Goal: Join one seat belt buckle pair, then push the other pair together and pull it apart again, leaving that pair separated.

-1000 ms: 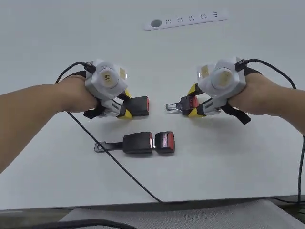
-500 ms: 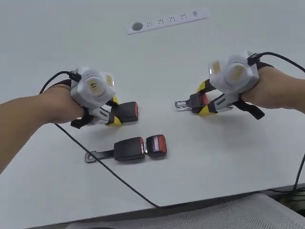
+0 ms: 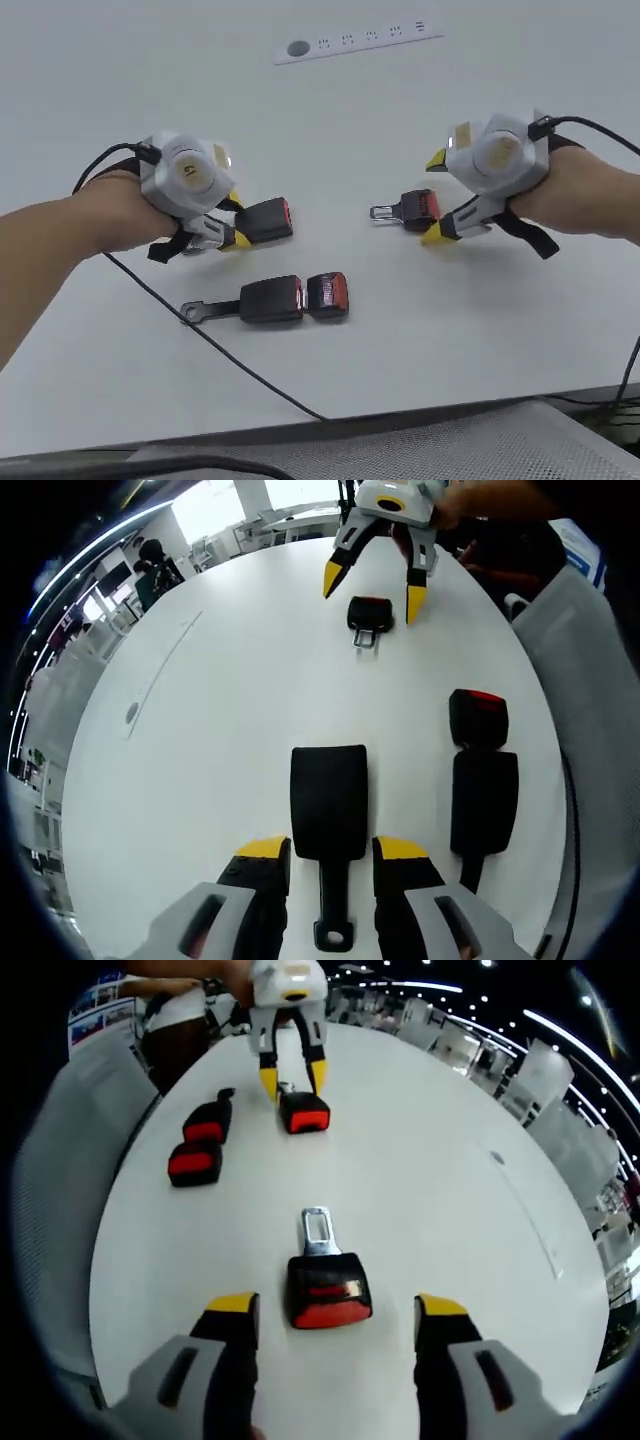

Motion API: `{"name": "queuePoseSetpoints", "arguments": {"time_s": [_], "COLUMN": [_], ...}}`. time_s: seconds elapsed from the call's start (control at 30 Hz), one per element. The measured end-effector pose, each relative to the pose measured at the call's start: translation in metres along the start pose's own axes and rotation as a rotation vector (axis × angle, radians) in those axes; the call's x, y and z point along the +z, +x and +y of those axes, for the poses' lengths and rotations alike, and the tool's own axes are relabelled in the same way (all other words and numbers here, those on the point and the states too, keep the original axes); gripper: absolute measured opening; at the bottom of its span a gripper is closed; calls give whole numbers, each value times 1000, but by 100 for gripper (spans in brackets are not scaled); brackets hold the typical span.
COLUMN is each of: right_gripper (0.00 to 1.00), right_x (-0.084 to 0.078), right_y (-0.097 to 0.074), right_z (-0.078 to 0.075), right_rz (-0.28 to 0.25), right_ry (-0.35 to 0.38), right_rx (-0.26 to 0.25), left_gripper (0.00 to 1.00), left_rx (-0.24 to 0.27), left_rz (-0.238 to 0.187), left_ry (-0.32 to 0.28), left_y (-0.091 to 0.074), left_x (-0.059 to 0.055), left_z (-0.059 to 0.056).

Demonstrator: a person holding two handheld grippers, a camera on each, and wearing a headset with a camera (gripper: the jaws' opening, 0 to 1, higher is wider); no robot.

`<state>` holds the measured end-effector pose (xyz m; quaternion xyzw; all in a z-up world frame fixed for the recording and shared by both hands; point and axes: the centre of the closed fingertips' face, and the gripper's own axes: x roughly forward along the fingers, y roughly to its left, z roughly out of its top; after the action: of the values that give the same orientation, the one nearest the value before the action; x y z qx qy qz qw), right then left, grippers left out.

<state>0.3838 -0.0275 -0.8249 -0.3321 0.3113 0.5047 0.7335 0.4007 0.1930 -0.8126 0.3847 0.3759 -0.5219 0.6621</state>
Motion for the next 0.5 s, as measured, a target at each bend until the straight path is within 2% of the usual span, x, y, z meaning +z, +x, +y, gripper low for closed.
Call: {"name": "queuePoseSetpoints", "arguments": {"time_s": [0.13, 0.2, 0.33, 0.43, 0.47, 0.5], "right_gripper": [65, 65, 67, 69, 69, 71], "right_x": [5, 8, 13, 14, 14, 14], "right_y": [-19, -32, -51, -63, -67, -69], "right_z": [14, 18, 28, 37, 39, 41], "right_rz": [-35, -59, -93, -117, -126, -135], "right_ry": [34, 59, 89, 110, 127, 133], "right_rx": [-23, -42, -66, -72, -76, -84], "left_gripper": [42, 46, 55, 67, 72, 73], "left_rx": [70, 90, 166, 261, 274, 277], "left_rz": [-46, -57, -94, -127, -130, -153], "left_ry": [-40, -59, -132, -188, -228, -265], "left_y": [-24, -34, -61, -82, -86, -90], "left_x": [4, 2, -13, -30, -35, -36], "left_z": [-3, -9, -25, -34, -38, -43]}}
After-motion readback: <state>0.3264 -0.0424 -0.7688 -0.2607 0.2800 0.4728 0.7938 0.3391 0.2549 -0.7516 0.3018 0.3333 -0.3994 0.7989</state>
